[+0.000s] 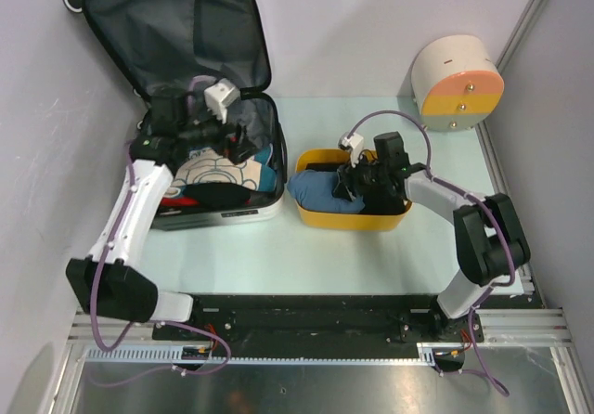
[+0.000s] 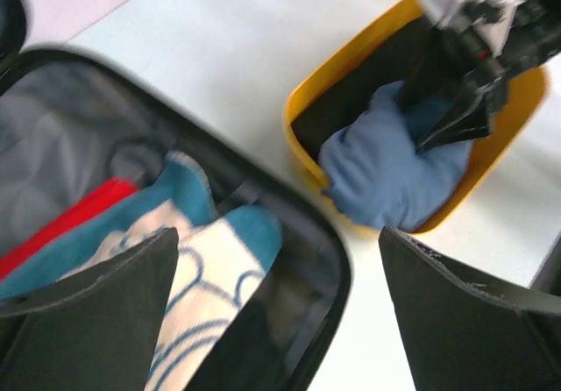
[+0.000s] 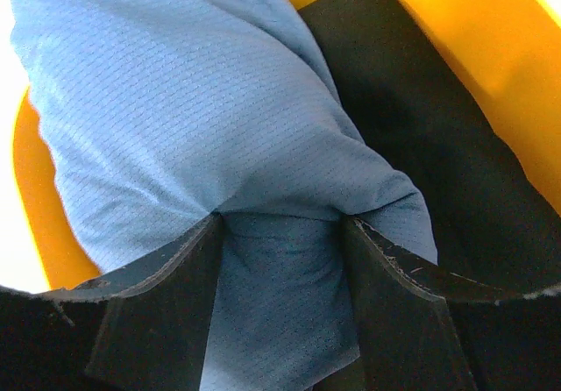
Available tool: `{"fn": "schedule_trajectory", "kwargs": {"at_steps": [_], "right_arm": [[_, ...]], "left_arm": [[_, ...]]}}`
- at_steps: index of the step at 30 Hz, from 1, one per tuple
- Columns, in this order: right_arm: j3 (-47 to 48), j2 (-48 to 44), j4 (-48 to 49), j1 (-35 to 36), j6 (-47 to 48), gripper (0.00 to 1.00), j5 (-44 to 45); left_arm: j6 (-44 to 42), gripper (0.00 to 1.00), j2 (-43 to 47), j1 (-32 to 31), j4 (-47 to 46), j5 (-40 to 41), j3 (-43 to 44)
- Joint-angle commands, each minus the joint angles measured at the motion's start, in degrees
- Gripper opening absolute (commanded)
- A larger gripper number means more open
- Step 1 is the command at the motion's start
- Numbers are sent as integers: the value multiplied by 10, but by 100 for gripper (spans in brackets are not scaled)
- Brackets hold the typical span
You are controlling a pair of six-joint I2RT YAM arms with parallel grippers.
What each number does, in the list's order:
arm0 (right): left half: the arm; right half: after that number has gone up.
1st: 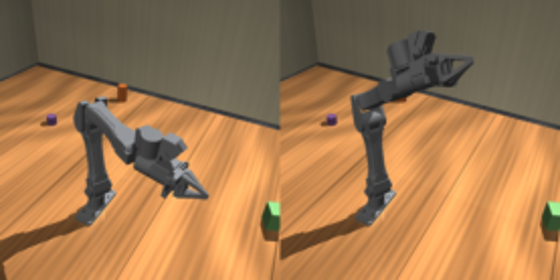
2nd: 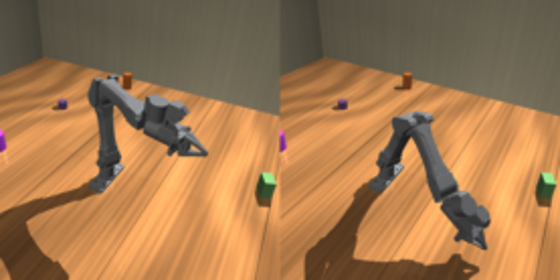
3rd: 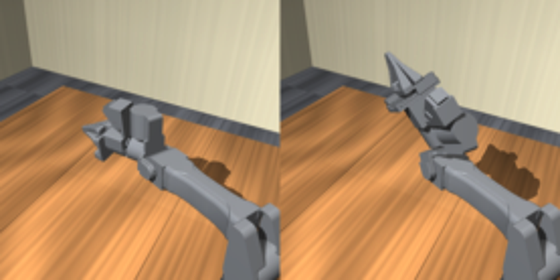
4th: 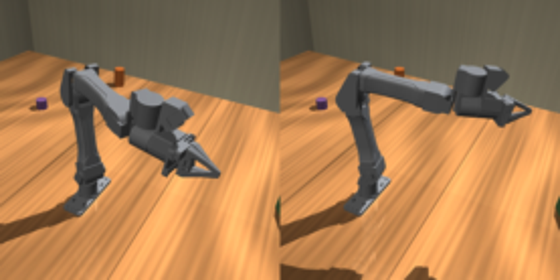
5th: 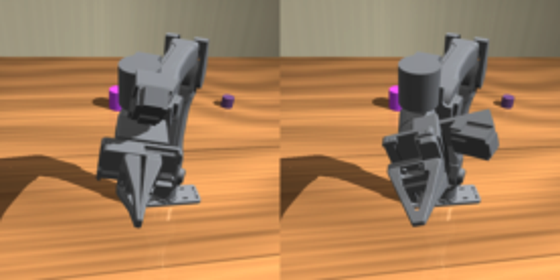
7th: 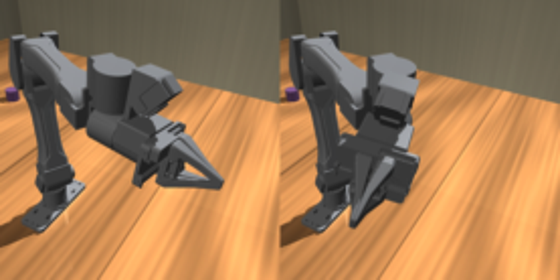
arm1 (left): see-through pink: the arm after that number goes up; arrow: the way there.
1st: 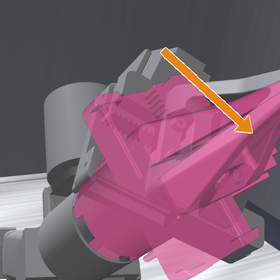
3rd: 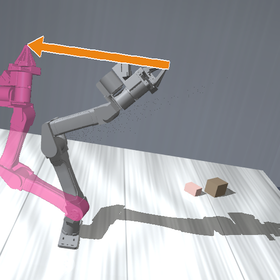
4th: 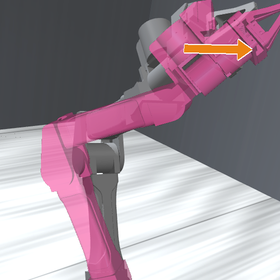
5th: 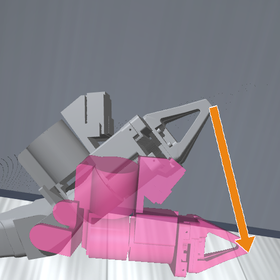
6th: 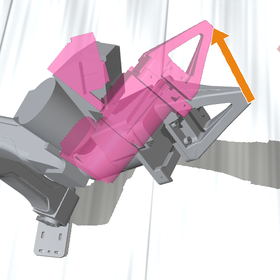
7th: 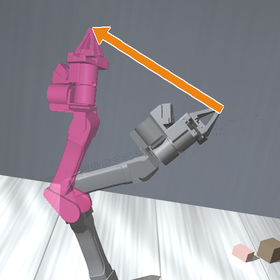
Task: Open, take out, and arrange the luggage
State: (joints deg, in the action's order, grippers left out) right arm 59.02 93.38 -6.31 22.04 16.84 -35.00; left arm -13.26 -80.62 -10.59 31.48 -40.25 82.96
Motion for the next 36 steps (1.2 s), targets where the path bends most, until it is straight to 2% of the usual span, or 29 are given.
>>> {"fn": "schedule_trajectory", "kwargs": {"at_steps": [1,5,10,15,16,21,29,32,33,35,36], "right_arm": [[21,64,0,10,11,61,12],[22,51,-17,8,6,64,2],[24,-9,-64,-2,-31,81,-17],[39,-81,-76,-18,-75,91,-36],[42,-102,-75,-22,-83,92,-38],[44,-137,-75,-26,-98,94,-35],[45,-156,-78,-40,-101,94,-23],[44,-160,-73,-40,-94,94,-25],[44,-160,-72,-40,-92,94,-26],[46,-161,-70,-40,-88,94,-31],[47,-160,-68,-40,-84,93,-32]], "left_arm": [[-93,100,50,48,57,76,-67],[-141,99,43,60,124,123,-68],[-224,99,20,60,160,163,-43],[-321,97,-30,20,175,194,-15],[-364,96,-35,-1,175,201,-17],[-436,97,-121,-47,174,220,24],[-503,96,-231,-59,171,257,81],[-511,85,-247,-59,171,257,92],[-519,72,-245,-59,171,254,88],[-525,53,-234,-58,171,250,84],[-527,38,-230,-58,171,250,78]]}}
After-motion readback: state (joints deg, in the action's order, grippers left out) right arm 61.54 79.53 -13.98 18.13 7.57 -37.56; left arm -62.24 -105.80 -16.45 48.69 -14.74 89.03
